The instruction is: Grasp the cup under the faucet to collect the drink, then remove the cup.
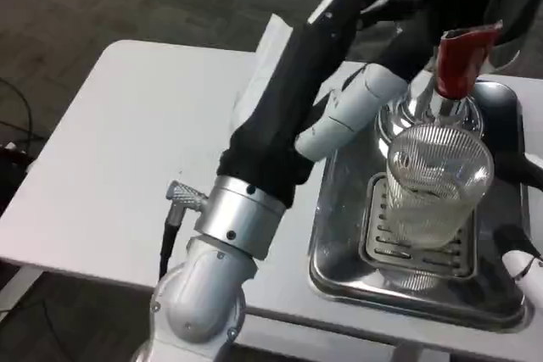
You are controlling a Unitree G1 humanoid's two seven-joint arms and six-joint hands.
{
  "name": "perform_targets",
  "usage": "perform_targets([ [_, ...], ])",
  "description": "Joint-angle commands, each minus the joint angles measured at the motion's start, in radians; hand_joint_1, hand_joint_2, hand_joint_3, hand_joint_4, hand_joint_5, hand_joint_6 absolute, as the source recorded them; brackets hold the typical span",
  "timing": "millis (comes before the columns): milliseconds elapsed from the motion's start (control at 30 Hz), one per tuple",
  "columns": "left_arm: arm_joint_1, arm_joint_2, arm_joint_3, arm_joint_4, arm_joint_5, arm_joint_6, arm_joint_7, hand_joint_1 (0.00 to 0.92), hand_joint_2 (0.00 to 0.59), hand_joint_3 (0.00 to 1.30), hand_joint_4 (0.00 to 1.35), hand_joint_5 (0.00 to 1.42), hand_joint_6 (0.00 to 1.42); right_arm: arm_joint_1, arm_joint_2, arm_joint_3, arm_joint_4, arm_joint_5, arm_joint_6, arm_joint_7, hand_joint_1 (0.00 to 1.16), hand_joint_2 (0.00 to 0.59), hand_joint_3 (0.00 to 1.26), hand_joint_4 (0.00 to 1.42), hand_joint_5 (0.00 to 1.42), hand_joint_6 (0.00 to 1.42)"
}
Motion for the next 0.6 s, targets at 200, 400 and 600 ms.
perform_targets([
  [200, -0.038, -0.050, -0.021, -0.016, -0.036, 0.026, -0.029, 0.032, 0.011, 0.24, 0.27, 0.31, 0.32, 0.005, -0.001, -0.004, -0.014, -0.001, 0.001, -0.005, 0.35, 0.399, 0.22, 0.22, 0.16, 0.07],
  [400, -0.062, -0.062, -0.035, -0.012, -0.059, 0.047, -0.041, 0.033, 0.011, 0.26, 0.27, 0.31, 0.33, 0.009, 0.001, 0.000, -0.015, -0.002, 0.000, -0.005, 0.35, 0.399, 0.22, 0.22, 0.17, 0.07],
  [600, -0.062, -0.052, -0.035, 0.026, -0.111, 0.054, -0.094, 0.033, 0.011, 0.26, 0.27, 0.32, 0.33, 0.008, 0.000, 0.000, -0.020, 0.001, 0.002, -0.004, 0.35, 0.399, 0.22, 0.22, 0.17, 0.07],
])
